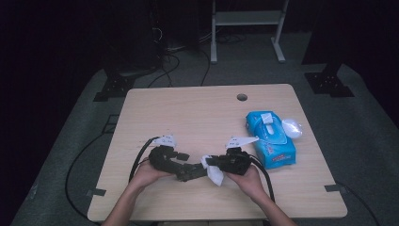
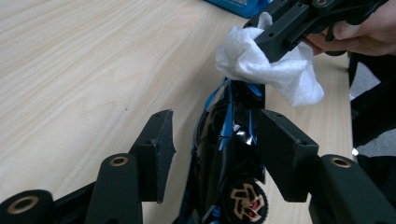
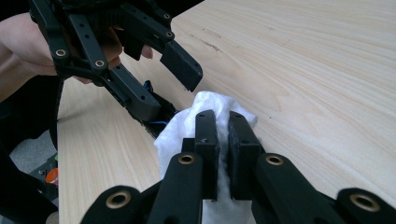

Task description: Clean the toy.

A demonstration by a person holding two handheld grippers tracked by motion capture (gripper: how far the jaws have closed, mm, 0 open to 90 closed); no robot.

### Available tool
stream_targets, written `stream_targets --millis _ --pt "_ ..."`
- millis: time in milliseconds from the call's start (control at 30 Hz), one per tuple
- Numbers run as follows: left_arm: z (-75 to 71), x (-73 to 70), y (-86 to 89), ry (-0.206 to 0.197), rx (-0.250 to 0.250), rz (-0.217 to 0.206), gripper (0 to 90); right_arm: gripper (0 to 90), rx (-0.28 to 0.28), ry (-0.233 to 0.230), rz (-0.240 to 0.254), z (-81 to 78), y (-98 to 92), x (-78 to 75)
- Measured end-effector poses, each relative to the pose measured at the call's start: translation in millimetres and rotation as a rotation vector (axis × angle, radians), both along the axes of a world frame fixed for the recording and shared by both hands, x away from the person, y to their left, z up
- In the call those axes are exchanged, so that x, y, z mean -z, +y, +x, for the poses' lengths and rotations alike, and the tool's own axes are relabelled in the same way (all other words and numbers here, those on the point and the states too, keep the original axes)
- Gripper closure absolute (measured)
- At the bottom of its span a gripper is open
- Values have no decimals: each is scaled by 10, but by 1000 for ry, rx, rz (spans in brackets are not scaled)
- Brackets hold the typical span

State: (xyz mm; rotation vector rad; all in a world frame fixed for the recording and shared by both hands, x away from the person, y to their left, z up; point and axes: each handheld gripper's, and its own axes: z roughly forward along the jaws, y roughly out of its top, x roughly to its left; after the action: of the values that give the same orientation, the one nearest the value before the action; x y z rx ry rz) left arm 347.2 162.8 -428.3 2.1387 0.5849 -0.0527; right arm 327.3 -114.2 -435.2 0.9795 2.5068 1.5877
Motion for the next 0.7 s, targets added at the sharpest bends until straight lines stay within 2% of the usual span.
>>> stream_targets --millis 267,500,700 --pt "-61 -19 -23 -15 17 17 465 838 -12 -9 -11 -74 -16 -10" --pt "-135 15 -22 -17 26 -2 466 839 -27 -17 -16 -140 -34 -12" --pt "-255 6 -74 -59 38 43 437 839 -43 -32 -36 -250 -49 -19"
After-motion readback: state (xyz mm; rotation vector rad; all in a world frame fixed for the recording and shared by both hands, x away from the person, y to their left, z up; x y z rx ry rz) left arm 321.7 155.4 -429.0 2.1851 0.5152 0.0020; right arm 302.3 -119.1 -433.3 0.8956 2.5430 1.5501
